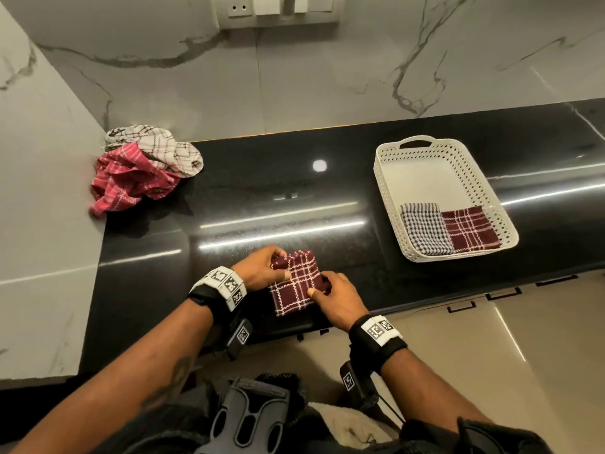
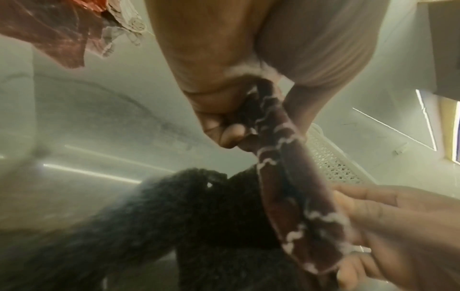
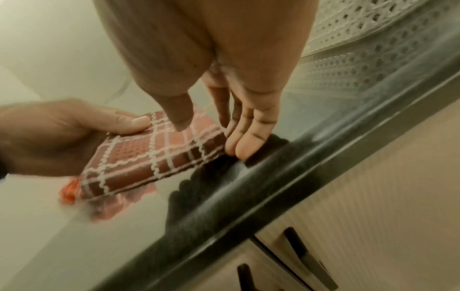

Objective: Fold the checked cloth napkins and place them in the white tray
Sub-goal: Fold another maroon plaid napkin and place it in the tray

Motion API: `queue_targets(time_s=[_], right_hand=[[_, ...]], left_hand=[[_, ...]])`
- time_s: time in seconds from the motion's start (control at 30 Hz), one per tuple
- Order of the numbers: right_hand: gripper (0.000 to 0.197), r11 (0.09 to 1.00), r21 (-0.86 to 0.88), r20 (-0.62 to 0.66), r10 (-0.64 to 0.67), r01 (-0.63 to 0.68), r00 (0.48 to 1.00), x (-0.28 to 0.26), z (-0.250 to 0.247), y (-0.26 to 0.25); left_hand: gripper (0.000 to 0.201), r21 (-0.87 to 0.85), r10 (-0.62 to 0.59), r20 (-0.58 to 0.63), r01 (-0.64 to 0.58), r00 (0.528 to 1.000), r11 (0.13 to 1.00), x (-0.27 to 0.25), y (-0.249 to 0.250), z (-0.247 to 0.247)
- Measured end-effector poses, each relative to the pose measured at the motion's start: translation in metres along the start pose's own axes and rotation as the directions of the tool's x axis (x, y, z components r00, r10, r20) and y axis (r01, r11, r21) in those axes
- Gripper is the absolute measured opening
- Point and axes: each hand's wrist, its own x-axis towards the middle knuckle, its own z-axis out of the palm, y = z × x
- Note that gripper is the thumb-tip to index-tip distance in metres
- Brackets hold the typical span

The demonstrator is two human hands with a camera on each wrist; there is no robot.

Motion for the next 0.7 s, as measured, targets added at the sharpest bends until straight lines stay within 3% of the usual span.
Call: queue_targets(time_s=[0.13, 0.2, 0.3, 0.4, 0.53, 0.7], right_hand=[[0.039, 0.939, 0.342, 0.078, 0.013, -0.039, 0.997, -0.004, -0.046, 0.012], [0.038, 0.864, 0.502, 0.036, 0.017, -0.033, 0.999, -0.006, -0.079, 0.017], [0.035, 0.769, 0.639, -0.042, 0.042, -0.005, 0.998, -0.008, -0.145, 0.031], [0.025, 0.728, 0.682, -0.184, 0.075, 0.072, 0.98, -0.015, -0.215, 0.053], [0.017, 0.837, 0.542, -0.372, 0.161, 0.073, 0.914, 0.0, -0.286, 0.104], [0.02, 0.953, 0.295, -0.408, 0.189, -0.067, 0.893, 0.028, -0.337, 0.155]], left_hand=[[0.051, -0.321, 0.182, 0.036, -0.161, 0.983, 0.933, 0.005, 0.042, 0.007], [0.053, -0.367, 0.251, 0.042, -0.219, 0.967, 0.904, 0.016, 0.075, 0.012], [0.035, -0.329, 0.321, 0.016, -0.298, 0.947, 0.896, 0.043, 0.144, 0.032], [0.024, -0.211, 0.356, -0.035, -0.355, 0.934, 0.911, 0.076, 0.212, 0.063], [0.027, 0.125, 0.361, 0.065, -0.367, 0.93, 0.922, 0.132, 0.277, 0.102], [0.035, 0.493, 0.344, 0.104, -0.349, 0.933, 0.797, 0.191, 0.333, 0.153]])
